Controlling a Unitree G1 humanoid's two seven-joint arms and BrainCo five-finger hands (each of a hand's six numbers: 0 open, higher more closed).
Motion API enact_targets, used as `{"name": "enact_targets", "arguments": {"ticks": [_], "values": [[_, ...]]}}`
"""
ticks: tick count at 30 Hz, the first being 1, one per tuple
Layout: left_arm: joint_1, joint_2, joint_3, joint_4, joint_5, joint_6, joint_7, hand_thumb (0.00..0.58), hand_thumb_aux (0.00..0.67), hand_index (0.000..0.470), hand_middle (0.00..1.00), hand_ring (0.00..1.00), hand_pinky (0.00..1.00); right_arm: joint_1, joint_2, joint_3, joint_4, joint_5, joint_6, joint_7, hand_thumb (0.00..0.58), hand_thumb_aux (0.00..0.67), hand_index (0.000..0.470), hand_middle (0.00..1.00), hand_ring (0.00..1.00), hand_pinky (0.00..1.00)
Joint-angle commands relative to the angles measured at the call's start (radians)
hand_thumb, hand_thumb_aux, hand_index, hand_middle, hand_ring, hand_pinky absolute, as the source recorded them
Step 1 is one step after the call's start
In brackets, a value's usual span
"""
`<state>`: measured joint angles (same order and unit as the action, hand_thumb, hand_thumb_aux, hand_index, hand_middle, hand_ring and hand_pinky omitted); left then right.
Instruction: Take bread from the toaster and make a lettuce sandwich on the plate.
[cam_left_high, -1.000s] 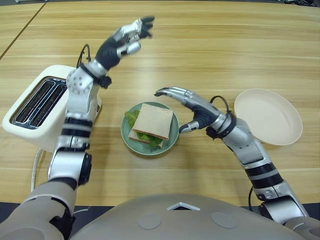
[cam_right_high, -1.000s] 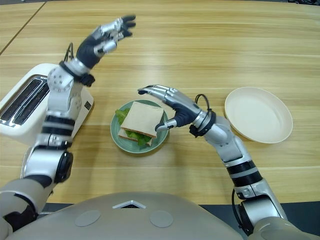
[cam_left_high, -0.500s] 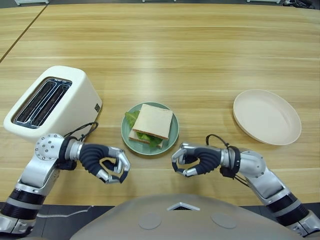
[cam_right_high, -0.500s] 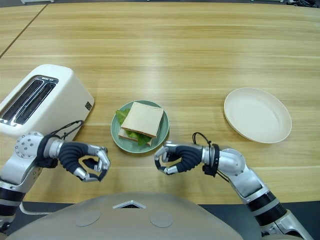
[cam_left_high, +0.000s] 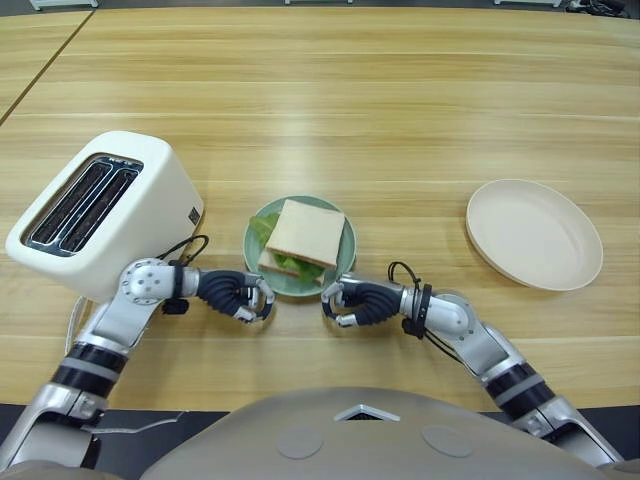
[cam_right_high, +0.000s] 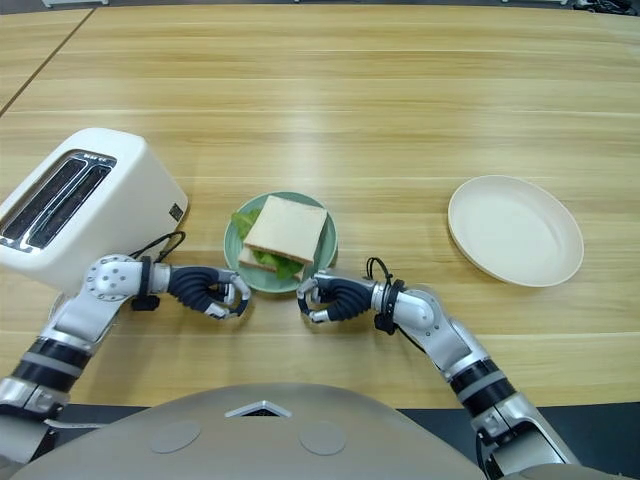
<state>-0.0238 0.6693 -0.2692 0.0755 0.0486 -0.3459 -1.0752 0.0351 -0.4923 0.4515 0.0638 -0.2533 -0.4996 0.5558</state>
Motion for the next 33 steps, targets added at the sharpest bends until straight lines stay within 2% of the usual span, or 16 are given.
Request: {"name": "enact_targets", "arguments": {"ticks": [1, 8, 12, 13, 14, 15, 16, 17, 18, 20, 23, 25, 26, 29, 31, 33], "values": [[-0.081, -0.059, -0.06, 0.109, 0.117, -0.02, 0.09, 0.58, 0.67, 0.47, 1.0, 1.0, 1.0, -0.061, 0.024, -0.013, 0.108, -0.096, -0.006, -0.082, 0.58, 0.67, 0.47, 1.0, 1.0, 1.0], [-0.257, -0.206, -0.138, 0.405, 0.278, -0.056, 0.338, 0.58, 0.67, 0.47, 1.0, 1.0, 1.0, -0.226, 0.063, -0.041, 0.331, -0.211, -0.045, -0.268, 0.58, 0.67, 0.47, 1.0, 1.0, 1.0], [-0.334, -0.281, -0.14, 0.564, 0.272, -0.094, 0.424, 0.58, 0.67, 0.47, 1.0, 1.0, 1.0, -0.332, 0.08, -0.076, 0.476, -0.243, -0.063, -0.406, 0.58, 0.67, 0.47, 1.0, 1.0, 1.0], [-0.34, -0.293, -0.124, 0.578, 0.237, -0.109, 0.419, 0.58, 0.67, 0.47, 0.91, 0.91, 0.91, -0.34, 0.084, -0.086, 0.486, -0.237, -0.076, -0.429, 0.58, 0.67, 0.47, 1.0, 1.0, 1.0], [-0.341, -0.301, -0.1, 0.582, 0.199, -0.122, 0.422, 0.58, 0.67, 0.47, 0.0, 0.0, 0.0, -0.34, 0.087, -0.097, 0.484, -0.23, -0.09, -0.449, 0.58, 0.67, 0.47, 0.72, 0.72, 0.72], [-0.338, -0.304, -0.071, 0.577, 0.16, -0.136, 0.428, 0.578, 0.628, 0.441, 0.0, 0.0, 0.0, -0.336, 0.089, -0.109, 0.473, -0.217, -0.103, -0.465, 0.58, 0.67, 0.47, 0.24, 0.24, 0.24], [-0.327, -0.301, -0.038, 0.559, 0.115, -0.143, 0.429, 0.0, 0.0, 0.0, 0.0, 0.0, 0.0, -0.325, 0.089, -0.124, 0.448, -0.199, -0.115, -0.476, 0.436, 0.336, 0.236, 0.0, 0.0, 0.0], [-0.304, -0.297, 0.001, 0.516, 0.047, -0.137, 0.411, 0.0, 0.0, 0.0, 0.0, 0.0, 0.0, -0.302, 0.086, -0.146, 0.401, -0.168, -0.126, -0.478, 0.265, 0.176, 0.123, 0.0, 0.0, 0.0], [-0.275, -0.29, 0.034, 0.463, -0.024, -0.123, 0.384, 0.0, 0.0, 0.0, 0.0, 0.0, 0.0, -0.276, 0.082, -0.169, 0.351, -0.136, -0.136, -0.477, 0.0, 0.0, 0.0, 0.0, 0.0, 0.0], [-0.182, -0.284, 0.114, 0.278, -0.193, -0.1, 0.362, 0.0, 0.0, 0.0, 0.0, 0.0, 0.0, -0.201, 0.075, -0.229, 0.196, -0.043, -0.164, -0.478, 0.0, 0.0, 0.0, 0.0, 0.0, 0.0], [-0.095, -0.384, 0.267, 0.012, -0.335, -0.019, 0.583, 0.0, 0.0, 0.0, 0.0, 0.0, 0.0, -0.095, 0.121, -0.339, -0.065, 0.024, -0.178, -0.553, 0.0, 0.0, 0.0, 0.0, 0.0, 0.0], [-0.04, -0.467, 0.281, -0.1, -0.323, 0.097, 0.741, 0.0, 0.0, 0.0, 0.0, 0.0, 0.0, -0.043, 0.189, -0.387, -0.174, 0.023, -0.149, -0.62, 0.0, 0.0, 0.0, 0.0, 0.0, 0.0], [-0.017, -0.484, 0.267, -0.129, -0.263, 0.116, 0.79, 0.0, 0.0, 0.0, 0.0, 0.0, 0.0, -0.022, 0.214, -0.396, -0.202, 0.012, -0.141, -0.641, 0.0, 0.0, 0.0, 0.0, 0.0, 0.0], [-0.024, -0.53, 0.235, -0.051, -0.079, 0.06, 0.923, 0.0, 0.0, 0.0, 0.0, 0.0, 0.0, 0.029, 0.245, -0.418, -0.205, -0.046, -0.141, -0.68, 0.0, 0.0, 0.0, 0.0, 0.0, 0.0], [-0.039, -0.537, 0.234, 0.052, 0.04, -0.03, 1.024, 0.0, 0.0, 0.0, 0.0, 0.0, 0.0, 0.062, 0.252, -0.438, -0.19, -0.029, -0.136, -0.682, 0.0, 0.0, 0.0, 0.0, 0.0, 0.0], [-0.01, -0.495, 0.203, 0.103, 0.161, -0.143, 1.062, 0.0, 0.0, 0.0, 0.0, 0.0, 0.0, 0.101, 0.244, -0.441, -0.177, -0.023, -0.146, -0.668, 0.0, 0.0, 0.0, 0.0, 0.0, 0.0]]}}
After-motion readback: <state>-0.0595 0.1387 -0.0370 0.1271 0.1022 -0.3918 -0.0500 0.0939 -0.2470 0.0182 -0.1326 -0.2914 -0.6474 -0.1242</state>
